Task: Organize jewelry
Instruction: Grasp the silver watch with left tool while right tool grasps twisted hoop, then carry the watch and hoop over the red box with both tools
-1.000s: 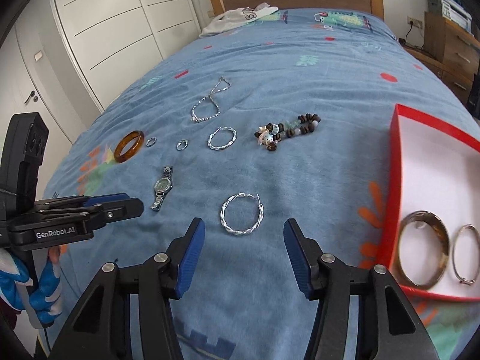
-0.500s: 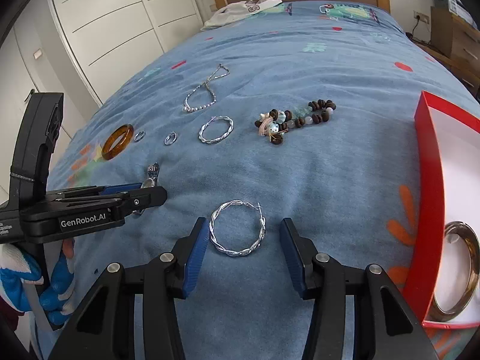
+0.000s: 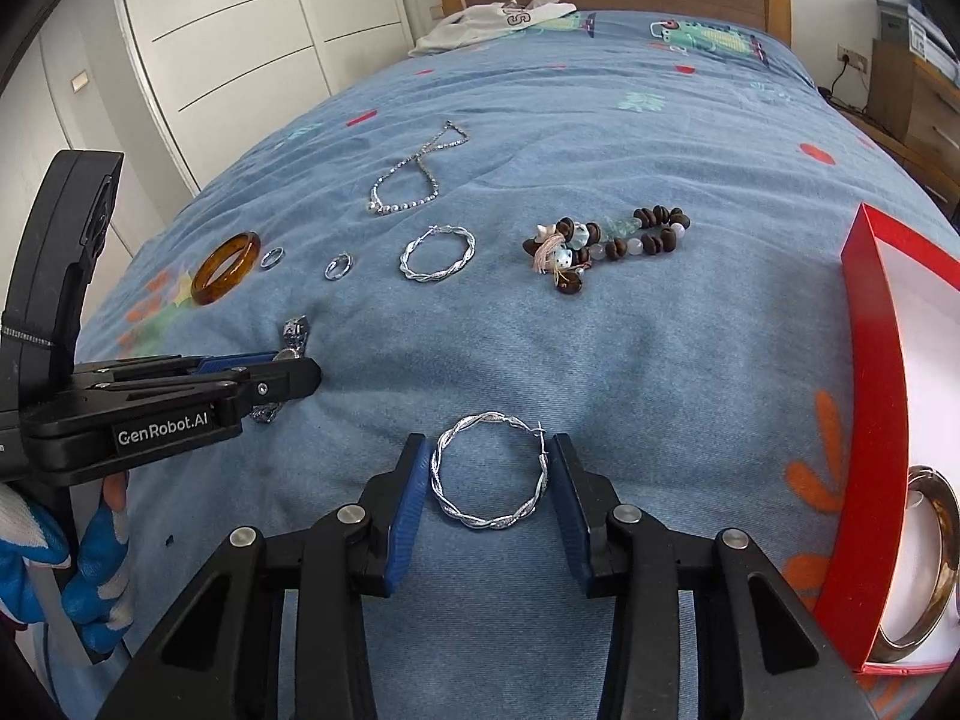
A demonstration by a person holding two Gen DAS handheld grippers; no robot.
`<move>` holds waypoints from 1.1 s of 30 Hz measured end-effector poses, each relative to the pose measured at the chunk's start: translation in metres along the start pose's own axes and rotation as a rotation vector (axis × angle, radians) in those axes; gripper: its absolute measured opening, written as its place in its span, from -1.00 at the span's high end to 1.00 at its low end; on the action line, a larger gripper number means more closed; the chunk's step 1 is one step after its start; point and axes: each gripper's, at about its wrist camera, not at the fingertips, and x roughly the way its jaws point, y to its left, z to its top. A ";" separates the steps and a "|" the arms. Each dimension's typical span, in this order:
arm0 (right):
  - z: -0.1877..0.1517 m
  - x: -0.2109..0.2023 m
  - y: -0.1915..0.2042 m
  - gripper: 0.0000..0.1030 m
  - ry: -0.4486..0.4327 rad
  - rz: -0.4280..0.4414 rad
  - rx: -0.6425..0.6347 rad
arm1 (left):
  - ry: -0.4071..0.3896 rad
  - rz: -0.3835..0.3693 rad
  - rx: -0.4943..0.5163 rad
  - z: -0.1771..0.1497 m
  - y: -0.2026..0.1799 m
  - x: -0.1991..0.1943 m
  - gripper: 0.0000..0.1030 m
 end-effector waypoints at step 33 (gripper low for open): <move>-0.007 -0.126 0.009 0.23 -0.153 -0.032 0.011 | -0.119 -0.063 0.031 -0.025 -0.026 -0.115 0.57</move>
